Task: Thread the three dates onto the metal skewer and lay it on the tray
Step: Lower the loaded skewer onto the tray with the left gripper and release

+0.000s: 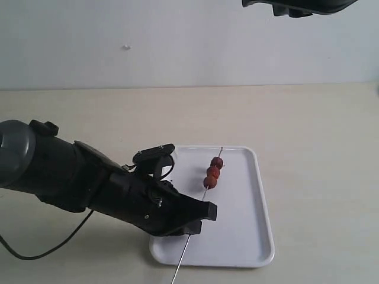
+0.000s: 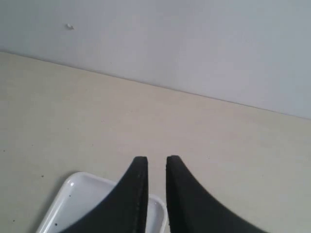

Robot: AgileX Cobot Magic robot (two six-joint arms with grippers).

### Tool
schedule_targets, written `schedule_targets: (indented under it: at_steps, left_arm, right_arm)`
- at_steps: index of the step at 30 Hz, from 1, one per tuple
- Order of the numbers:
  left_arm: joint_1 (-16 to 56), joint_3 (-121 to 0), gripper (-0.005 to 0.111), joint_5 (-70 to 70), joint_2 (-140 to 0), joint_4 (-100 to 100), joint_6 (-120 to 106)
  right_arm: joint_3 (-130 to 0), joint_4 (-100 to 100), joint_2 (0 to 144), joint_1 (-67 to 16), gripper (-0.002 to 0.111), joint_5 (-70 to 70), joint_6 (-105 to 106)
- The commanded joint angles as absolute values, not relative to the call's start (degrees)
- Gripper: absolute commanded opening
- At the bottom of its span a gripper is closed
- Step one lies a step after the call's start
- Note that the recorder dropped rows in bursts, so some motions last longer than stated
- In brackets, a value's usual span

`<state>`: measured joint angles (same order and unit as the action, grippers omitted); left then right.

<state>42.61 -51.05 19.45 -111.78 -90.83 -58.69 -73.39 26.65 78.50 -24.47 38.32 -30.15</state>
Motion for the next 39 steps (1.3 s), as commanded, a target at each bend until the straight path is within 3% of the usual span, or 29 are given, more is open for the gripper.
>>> schedule_targets:
  at_steps: [1, 7, 27, 32, 34, 39]
  left_arm:
    - [42.9, -51.3, 0.013, 19.2, -111.8, -90.3, -59.6]
    - [42.9, -51.3, 0.032, 19.2, -111.8, -90.5, -59.4]
    - [42.9, -51.3, 0.034, 16.2, -111.8, -91.0, -56.8]
    - [42.9, -52.6, 0.056, 16.9, -111.7, -90.5, -56.8]
    - [42.8, -52.8, 0.054, 16.5, -110.7, -90.4, -58.1]
    - [41.9, -51.6, 0.017, 16.0, -103.7, -87.7, -58.4]
  right_arm:
    - [-73.5, 26.2, 78.0, -24.2, 0.014, 38.6, -30.1]
    - [-73.5, 25.4, 78.0, -24.2, 0.014, 39.3, -30.0]
    - [-73.5, 25.4, 78.0, -24.2, 0.014, 39.5, -30.0]
    - [-73.5, 25.4, 78.0, -24.2, 0.014, 39.6, -30.0]
    - [-73.5, 25.4, 78.0, -24.2, 0.014, 40.2, -30.0]
    - [-73.5, 25.4, 78.0, -24.3, 0.014, 43.6, -30.0]
